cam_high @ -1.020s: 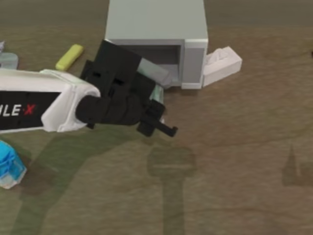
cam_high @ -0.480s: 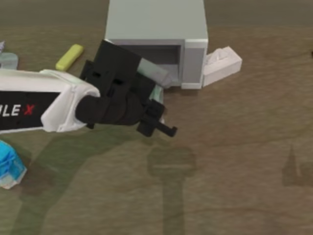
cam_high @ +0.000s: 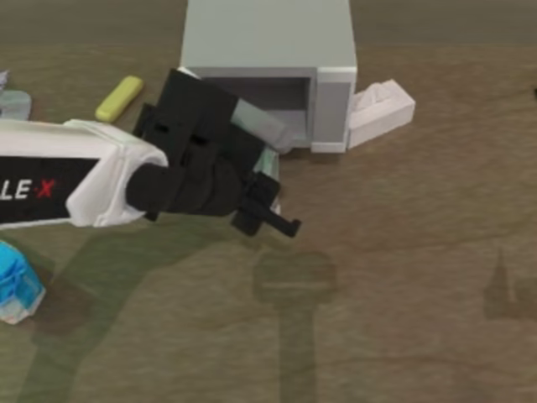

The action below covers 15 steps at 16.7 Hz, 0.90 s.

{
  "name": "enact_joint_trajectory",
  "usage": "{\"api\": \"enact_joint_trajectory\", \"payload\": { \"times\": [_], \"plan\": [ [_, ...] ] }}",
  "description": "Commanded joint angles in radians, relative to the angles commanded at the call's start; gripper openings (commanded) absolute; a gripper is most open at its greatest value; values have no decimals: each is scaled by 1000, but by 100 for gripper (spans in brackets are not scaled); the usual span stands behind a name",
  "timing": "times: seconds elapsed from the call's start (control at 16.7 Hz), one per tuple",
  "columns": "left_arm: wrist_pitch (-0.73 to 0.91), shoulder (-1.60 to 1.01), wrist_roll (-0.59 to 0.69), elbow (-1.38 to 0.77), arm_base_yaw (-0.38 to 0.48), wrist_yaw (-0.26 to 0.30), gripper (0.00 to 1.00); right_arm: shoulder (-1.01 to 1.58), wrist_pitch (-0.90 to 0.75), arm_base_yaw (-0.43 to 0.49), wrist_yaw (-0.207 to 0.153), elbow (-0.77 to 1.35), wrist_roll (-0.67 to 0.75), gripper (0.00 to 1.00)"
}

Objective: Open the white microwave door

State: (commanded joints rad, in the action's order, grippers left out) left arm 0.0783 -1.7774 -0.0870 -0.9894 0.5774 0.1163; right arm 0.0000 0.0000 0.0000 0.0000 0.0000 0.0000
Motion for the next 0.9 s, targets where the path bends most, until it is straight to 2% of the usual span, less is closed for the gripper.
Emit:
{"api": "enact_joint_trajectory", "payload": {
  "times": [0.24, 0.9],
  "plan": [
    [1, 12, -37, 13, -19, 24, 0, 0, 0, 0, 0, 0, 0, 100],
    [1, 12, -37, 13, -19, 24, 0, 0, 0, 0, 0, 0, 0, 100]
  ]
}}
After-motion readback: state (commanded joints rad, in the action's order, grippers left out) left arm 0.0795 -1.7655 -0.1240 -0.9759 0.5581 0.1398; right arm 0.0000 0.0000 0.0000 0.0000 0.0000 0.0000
